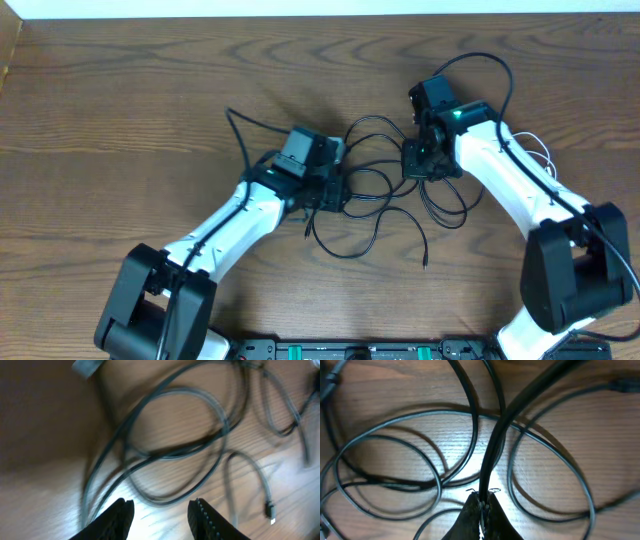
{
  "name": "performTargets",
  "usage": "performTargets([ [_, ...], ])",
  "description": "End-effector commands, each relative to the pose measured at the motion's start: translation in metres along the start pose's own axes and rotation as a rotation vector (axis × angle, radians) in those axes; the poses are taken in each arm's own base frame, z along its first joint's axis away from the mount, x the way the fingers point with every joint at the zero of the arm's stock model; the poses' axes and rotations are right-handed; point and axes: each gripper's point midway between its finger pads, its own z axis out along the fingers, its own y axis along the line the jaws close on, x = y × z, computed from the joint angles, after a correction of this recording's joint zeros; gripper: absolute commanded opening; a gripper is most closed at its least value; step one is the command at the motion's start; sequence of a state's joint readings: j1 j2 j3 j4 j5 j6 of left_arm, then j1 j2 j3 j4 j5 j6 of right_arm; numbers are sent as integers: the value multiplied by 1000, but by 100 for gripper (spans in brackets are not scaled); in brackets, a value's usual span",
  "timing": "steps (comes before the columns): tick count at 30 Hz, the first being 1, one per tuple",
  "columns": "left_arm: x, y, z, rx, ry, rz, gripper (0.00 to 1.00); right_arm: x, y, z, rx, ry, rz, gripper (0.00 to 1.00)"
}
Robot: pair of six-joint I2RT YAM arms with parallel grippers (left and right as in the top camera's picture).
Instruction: Untangle cables
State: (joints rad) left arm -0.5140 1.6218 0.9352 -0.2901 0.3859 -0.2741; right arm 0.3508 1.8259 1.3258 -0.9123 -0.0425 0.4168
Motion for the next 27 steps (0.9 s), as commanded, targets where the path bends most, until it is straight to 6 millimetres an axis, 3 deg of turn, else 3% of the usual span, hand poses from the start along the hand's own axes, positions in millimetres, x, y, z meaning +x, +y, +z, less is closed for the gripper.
performTargets([
  [1, -14, -19, 4, -35, -71, 38, 42, -2, -1, 9, -25, 14, 49, 1],
  [3, -23, -39, 8, -41, -141, 78, 42, -10, -4, 9, -61, 0, 120, 1],
  [11, -38, -76, 21, -4, -265, 89, 42, -17, -18, 9, -129, 16, 230, 1],
  [22, -56, -81, 64, 47, -349, 97, 41, -12, -21, 30, -222, 20, 282, 1],
  [27, -59, -68, 79, 4, -376, 88, 42, -13, -23, 31, -221, 17, 286, 3],
])
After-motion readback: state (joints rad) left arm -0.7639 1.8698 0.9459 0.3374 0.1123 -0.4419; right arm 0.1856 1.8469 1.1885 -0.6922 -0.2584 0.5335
